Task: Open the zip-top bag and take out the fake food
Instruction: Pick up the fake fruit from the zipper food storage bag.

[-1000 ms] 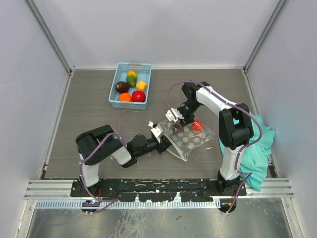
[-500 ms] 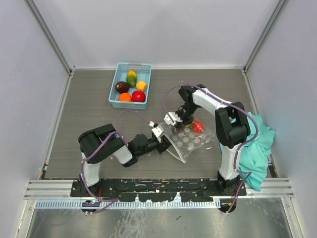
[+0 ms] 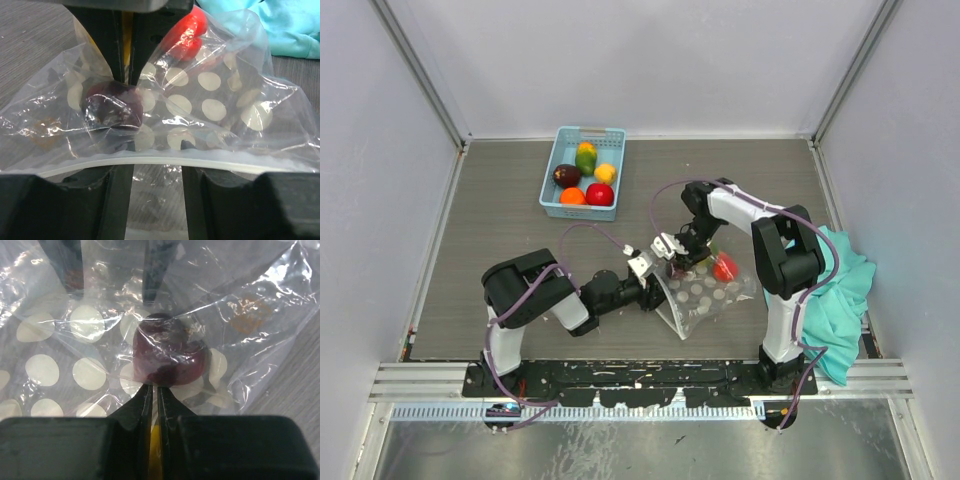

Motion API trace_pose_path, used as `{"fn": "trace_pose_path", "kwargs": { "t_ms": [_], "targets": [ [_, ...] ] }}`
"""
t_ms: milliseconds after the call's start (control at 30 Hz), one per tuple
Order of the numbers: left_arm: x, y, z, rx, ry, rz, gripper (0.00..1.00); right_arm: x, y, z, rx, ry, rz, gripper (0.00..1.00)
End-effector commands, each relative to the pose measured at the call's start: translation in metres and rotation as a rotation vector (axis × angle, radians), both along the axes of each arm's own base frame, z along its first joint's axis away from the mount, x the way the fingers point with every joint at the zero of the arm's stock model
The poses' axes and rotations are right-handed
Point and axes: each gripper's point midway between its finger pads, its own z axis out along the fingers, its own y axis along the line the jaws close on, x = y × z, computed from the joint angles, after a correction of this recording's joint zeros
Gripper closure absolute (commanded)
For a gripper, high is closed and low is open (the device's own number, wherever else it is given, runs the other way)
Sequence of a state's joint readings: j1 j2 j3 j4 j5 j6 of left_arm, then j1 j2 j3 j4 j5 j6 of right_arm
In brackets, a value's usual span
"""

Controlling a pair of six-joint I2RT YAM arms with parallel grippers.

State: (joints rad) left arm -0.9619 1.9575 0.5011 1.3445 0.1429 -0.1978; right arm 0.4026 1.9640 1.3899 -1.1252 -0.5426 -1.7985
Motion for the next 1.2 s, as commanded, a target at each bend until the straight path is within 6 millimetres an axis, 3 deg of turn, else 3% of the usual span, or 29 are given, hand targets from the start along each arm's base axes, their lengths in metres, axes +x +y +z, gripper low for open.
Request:
{"fn": "trace_pose_path", "kwargs": {
  "t_ms": [0, 433, 733, 967, 1167],
  "targets": [
    [0.004, -0.008, 0.02, -0.069, -0.032, -0.007, 0.56, -0.02, 0.01, 0.012, 0.035, 0.063, -0.014, 0.86],
    [0.005, -0.005, 0.012, -0.076, 0.146, 0.06, 0.45, -0.038, 0.021, 0.019, 0.083, 0.107, -0.021, 0.87],
    [0.01, -0.001, 0.017, -0.041, 0.079, 0.073, 0.45, -0.034, 0.024, 0.028, 0.102, 0.09, -0.05, 0.86],
    [0.004, 0.003, 0.023, -0.036, 0.007, 0.03, 0.47, -0.015, 0.013, 0.058, 0.171, 0.011, -0.109, 0.74],
    [0.002, 0.004, 0.024, -0.014, -0.063, 0.001, 0.49, -0.006, 0.014, 0.071, 0.24, -0.073, -0.076, 0.58]
  ]
}}
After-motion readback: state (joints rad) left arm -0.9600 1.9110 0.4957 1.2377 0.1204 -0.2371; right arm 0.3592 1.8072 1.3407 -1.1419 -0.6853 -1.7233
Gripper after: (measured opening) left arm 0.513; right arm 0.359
